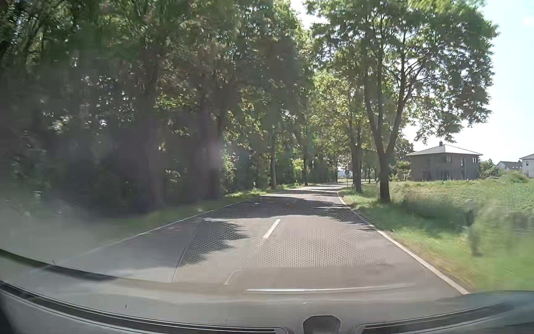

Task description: Follow the waypoints while adhering to traffic rules and regulations

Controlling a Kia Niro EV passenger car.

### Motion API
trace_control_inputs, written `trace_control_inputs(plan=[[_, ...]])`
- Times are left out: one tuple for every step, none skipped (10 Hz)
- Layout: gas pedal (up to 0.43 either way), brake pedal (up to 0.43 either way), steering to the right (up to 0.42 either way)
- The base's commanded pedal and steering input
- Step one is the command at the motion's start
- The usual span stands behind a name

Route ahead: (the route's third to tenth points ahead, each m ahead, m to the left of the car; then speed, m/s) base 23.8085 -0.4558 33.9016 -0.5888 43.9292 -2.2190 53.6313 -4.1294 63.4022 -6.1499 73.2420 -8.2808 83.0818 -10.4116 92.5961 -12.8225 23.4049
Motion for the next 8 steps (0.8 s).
trace_control_inputs(plan=[[0.0, 0.006, 0.029], [0.0, 0.006, 0.029], [0.0, 0.006, 0.028], [0.0, 0.006, 0.027], [0.0, 0.006, 0.027], [0.0, 0.006, 0.027], [0.0, 0.006, 0.026], [0.0, 0.006, 0.025]])
